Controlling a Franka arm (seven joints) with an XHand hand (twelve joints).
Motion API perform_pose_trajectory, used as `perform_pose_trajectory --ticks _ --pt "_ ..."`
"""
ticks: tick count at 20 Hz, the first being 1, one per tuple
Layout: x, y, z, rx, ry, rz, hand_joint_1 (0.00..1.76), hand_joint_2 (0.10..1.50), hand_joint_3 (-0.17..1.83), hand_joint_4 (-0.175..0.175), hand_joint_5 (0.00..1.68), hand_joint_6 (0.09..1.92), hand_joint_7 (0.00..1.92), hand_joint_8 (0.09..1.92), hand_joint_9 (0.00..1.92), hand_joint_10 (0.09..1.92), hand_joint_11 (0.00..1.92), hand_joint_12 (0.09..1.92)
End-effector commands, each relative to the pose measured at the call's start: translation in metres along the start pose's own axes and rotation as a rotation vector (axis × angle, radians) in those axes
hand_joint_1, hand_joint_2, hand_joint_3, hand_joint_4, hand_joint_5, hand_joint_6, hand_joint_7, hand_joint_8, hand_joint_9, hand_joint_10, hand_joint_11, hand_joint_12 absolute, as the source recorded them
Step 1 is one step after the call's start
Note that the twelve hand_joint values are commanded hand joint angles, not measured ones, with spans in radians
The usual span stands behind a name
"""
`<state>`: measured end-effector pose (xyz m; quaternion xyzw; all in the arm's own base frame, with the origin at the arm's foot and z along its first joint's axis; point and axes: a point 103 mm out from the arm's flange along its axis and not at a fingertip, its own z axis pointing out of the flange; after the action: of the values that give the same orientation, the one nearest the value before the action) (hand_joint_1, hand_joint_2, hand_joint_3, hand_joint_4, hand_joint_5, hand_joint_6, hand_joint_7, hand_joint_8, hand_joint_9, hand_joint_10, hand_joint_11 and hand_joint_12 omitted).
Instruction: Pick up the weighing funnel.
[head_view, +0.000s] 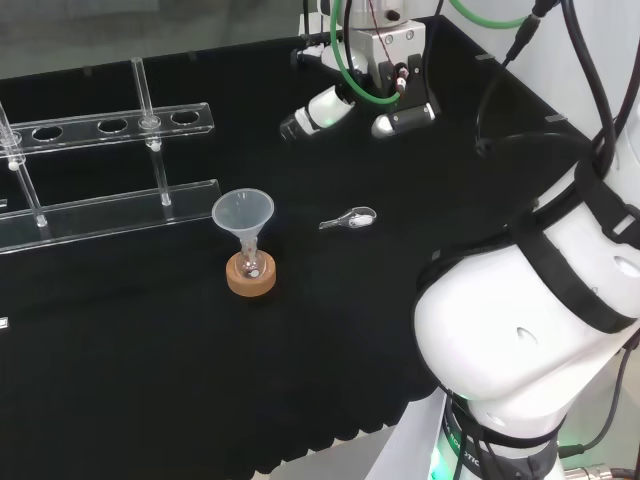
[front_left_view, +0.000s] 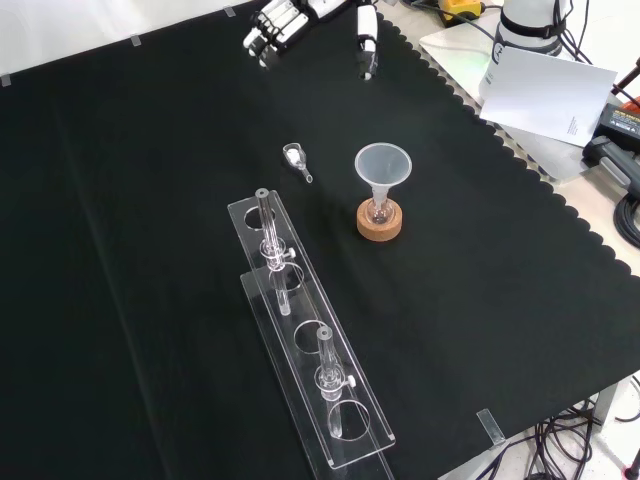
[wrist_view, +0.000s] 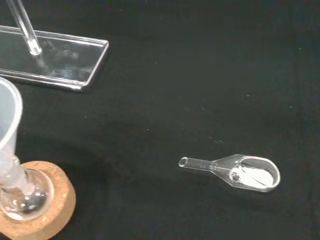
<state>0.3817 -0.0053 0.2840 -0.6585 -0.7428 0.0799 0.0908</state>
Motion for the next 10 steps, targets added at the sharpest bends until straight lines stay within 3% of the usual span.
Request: perform_pose_trajectory --ticks 1,3,5,7,10 --pt "-0.029 -0.004 0.026 -0.038 -0.030 0.057 0.50 0.66 0.00 0.008 0.00 0.09 0.04 0.09 0.00 0.09 0.00 0.85" --pt "-0.033 -0.004 0.032 -0.108 -0.036 0.070 0.52 0.66 0.00 0.003 0.00 0.09 0.09 0.09 0.05 0.09 0.00 1.01" --pt "-0.037 0.000 0.042 -0.128 -0.033 0.086 0.56 0.66 0.00 0.006 0.03 0.09 0.19 0.13 0.14 0.15 0.00 1.19" --pt "-0.042 0.014 0.060 -0.012 0.038 0.107 0.60 0.68 0.01 0.018 0.14 0.09 0.28 0.27 0.18 0.40 0.00 1.31" --pt "-0.045 0.022 0.073 0.046 0.038 0.101 0.62 0.68 0.01 0.035 0.24 0.09 0.34 0.39 0.17 0.61 0.00 1.36"
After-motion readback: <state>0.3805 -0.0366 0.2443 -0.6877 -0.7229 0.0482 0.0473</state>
